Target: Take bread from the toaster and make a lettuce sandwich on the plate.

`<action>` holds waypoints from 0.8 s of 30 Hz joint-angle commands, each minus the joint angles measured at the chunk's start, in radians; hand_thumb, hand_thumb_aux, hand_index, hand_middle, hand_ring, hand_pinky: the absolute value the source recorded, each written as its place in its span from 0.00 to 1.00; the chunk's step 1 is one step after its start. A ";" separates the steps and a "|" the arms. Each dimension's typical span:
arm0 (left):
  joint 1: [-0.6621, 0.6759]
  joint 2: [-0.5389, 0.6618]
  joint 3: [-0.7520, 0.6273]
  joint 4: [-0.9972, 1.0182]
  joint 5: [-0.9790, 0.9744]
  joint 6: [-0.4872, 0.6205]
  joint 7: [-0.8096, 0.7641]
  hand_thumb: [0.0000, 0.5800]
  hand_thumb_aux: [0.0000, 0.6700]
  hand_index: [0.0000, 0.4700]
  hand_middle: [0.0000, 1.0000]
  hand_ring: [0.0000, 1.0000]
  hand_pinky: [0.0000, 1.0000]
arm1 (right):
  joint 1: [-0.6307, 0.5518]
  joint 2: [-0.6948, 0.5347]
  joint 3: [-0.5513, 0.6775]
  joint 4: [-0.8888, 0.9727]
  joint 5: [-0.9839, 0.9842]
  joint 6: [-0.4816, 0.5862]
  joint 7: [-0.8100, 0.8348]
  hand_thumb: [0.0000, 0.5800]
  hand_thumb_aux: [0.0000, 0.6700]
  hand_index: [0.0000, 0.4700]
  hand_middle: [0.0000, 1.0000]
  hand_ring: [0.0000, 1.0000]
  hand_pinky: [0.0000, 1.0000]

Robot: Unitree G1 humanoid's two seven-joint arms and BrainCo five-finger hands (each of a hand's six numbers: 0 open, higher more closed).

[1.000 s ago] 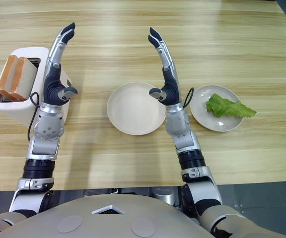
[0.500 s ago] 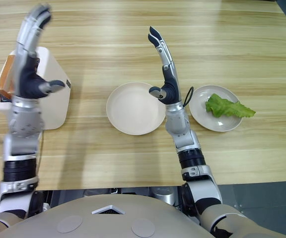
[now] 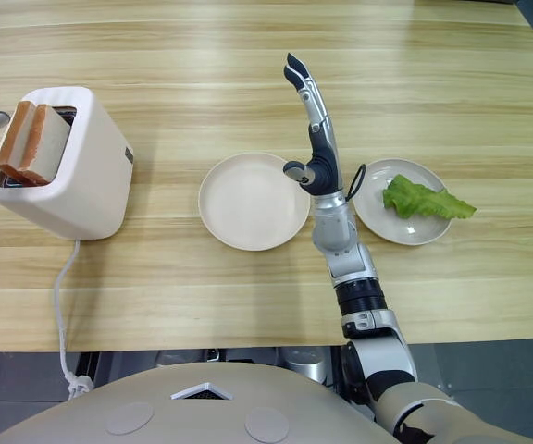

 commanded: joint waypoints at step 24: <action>-0.013 0.125 -0.192 0.239 0.017 -0.009 -0.016 0.99 0.91 0.89 0.00 0.00 0.00 | 0.028 -0.017 -0.019 -0.028 0.003 0.014 -0.004 0.00 0.00 0.00 0.00 0.00 0.00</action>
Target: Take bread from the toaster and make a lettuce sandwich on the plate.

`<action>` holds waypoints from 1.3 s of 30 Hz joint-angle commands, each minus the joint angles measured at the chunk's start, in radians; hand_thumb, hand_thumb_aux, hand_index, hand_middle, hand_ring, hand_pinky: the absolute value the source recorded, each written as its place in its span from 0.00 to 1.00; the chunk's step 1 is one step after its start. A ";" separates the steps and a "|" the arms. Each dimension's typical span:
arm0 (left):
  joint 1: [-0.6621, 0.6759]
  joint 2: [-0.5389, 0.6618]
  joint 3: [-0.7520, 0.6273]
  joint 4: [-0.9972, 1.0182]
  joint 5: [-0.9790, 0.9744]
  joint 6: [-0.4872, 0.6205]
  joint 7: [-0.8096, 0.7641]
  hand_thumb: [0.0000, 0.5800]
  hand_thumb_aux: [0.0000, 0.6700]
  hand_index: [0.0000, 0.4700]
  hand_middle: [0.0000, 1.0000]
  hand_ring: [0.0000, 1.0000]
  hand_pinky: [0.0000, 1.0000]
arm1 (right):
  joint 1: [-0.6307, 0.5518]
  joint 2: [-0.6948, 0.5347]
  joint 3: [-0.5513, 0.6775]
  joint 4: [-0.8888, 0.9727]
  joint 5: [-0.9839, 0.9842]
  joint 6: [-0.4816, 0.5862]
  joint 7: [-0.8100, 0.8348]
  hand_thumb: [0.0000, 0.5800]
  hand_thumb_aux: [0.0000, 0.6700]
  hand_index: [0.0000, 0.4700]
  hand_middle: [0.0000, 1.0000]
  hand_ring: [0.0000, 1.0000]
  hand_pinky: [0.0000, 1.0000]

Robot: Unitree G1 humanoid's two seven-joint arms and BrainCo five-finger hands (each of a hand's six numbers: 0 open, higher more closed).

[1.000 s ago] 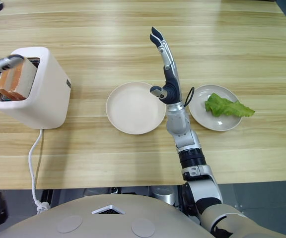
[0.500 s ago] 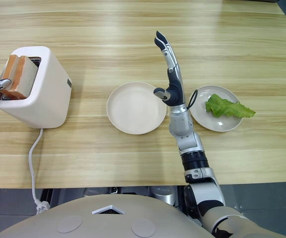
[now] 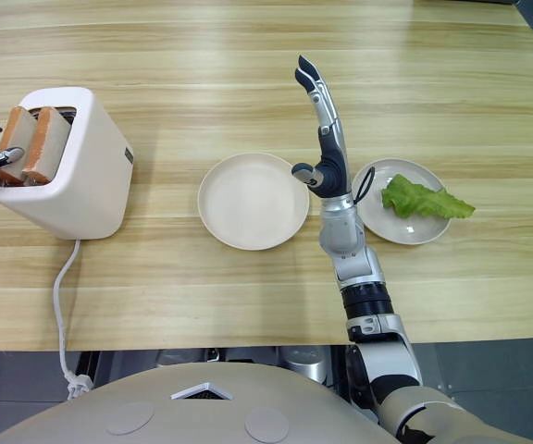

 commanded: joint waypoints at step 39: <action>-0.621 0.092 -0.109 -0.138 -0.401 0.103 -0.548 1.00 1.00 0.98 1.00 1.00 1.00 | -0.049 -0.186 -0.132 -0.016 0.176 0.096 0.110 0.00 0.00 0.00 0.00 0.00 0.00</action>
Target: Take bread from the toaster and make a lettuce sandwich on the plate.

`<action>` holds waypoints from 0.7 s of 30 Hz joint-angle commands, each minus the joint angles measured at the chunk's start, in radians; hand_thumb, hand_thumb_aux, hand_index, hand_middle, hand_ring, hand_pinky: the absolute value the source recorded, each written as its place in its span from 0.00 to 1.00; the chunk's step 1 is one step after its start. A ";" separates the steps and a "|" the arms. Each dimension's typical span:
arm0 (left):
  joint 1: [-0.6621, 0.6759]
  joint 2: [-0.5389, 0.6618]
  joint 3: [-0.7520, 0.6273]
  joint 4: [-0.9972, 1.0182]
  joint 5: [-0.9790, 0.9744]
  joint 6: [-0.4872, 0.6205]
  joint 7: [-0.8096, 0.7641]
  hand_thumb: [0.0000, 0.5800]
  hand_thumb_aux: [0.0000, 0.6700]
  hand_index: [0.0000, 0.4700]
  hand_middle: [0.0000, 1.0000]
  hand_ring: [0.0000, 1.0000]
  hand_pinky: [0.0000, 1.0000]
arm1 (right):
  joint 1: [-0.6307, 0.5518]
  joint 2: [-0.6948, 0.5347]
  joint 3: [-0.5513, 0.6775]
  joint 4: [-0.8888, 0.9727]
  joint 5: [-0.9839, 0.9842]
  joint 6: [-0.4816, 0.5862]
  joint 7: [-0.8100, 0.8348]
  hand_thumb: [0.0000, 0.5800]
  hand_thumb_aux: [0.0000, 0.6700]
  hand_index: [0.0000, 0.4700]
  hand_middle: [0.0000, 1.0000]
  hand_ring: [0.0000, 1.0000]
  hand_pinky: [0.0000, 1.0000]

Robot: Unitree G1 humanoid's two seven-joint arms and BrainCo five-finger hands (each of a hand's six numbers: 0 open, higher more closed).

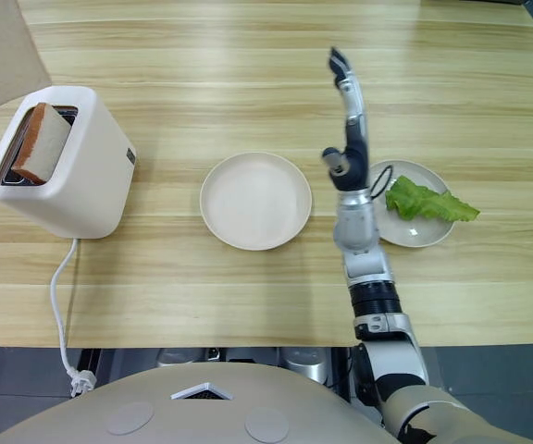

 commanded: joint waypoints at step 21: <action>0.054 -0.743 -0.380 0.067 -0.242 0.110 -0.207 1.00 1.00 0.98 1.00 1.00 1.00 | -0.230 -0.768 0.424 0.718 -0.808 0.057 -0.428 0.00 0.00 0.00 0.00 0.00 0.00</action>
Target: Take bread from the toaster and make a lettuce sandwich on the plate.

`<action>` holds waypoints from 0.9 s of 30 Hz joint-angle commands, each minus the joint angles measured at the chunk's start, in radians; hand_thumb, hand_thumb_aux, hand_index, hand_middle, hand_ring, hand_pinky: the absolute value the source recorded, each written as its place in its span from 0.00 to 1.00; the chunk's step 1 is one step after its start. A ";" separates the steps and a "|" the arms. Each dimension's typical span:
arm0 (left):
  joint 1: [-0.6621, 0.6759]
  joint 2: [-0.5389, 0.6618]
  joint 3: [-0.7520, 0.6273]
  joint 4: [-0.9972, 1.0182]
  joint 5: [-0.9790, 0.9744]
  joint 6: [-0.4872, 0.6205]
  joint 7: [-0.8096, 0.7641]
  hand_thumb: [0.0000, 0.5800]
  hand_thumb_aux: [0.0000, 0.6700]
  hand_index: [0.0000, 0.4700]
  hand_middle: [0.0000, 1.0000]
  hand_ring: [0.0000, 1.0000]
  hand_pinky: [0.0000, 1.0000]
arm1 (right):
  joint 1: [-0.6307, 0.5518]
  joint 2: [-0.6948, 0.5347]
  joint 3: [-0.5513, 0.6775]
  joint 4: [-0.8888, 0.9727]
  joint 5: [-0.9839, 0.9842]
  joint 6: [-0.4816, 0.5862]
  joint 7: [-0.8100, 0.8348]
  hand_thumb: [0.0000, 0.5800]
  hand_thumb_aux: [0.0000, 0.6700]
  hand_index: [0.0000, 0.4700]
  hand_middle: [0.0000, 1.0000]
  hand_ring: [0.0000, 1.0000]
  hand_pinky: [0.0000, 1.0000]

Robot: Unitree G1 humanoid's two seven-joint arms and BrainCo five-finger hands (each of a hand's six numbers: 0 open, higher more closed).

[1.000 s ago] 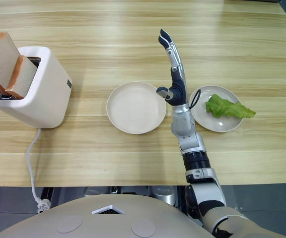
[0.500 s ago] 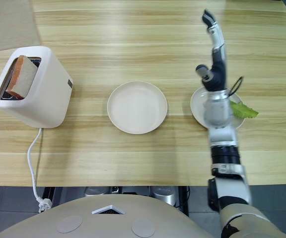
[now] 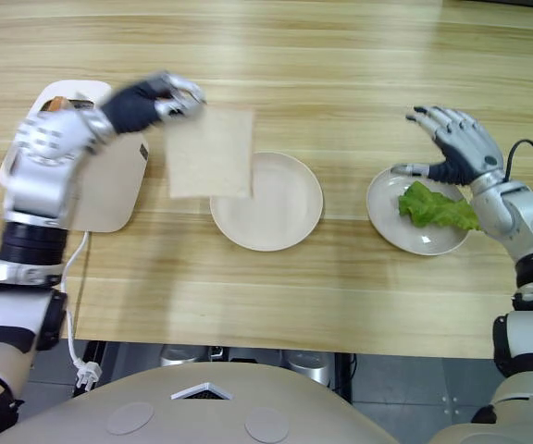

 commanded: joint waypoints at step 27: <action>-0.192 -0.241 -0.016 0.857 0.165 -0.403 0.166 1.00 1.00 0.98 1.00 1.00 1.00 | -0.089 -0.005 0.406 0.260 -0.246 0.161 -0.410 0.77 0.52 0.51 0.00 0.00 0.00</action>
